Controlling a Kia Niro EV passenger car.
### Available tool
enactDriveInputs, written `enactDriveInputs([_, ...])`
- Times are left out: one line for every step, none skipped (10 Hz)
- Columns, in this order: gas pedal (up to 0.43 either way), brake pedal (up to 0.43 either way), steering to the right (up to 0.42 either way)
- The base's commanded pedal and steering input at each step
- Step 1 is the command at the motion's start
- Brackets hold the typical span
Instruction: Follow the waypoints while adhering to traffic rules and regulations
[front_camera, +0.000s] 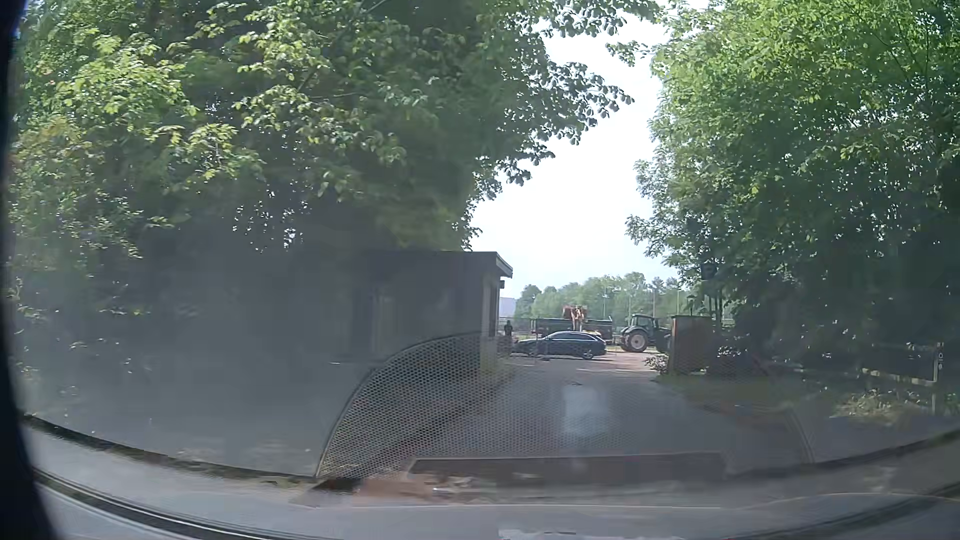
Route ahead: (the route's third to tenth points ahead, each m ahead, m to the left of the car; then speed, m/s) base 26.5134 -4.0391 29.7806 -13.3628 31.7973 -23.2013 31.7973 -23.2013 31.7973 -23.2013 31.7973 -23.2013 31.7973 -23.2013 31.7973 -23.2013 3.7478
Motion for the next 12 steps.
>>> enactDriveInputs([0.138, 0.000, 0.237])
enactDriveInputs([0.138, 0.000, 0.206])
enactDriveInputs([0.138, 0.000, 0.176])
enactDriveInputs([0.138, 0.000, 0.141])
enactDriveInputs([0.138, 0.000, 0.112])
enactDriveInputs([0.138, 0.000, 0.091])
enactDriveInputs([0.138, 0.000, 0.069])
enactDriveInputs([0.130, 0.000, 0.047])
enactDriveInputs([0.087, 0.000, 0.029])
enactDriveInputs([0.028, 0.000, 0.019])
enactDriveInputs([0.020, 0.000, 0.014])
enactDriveInputs([0.020, 0.000, 0.009])
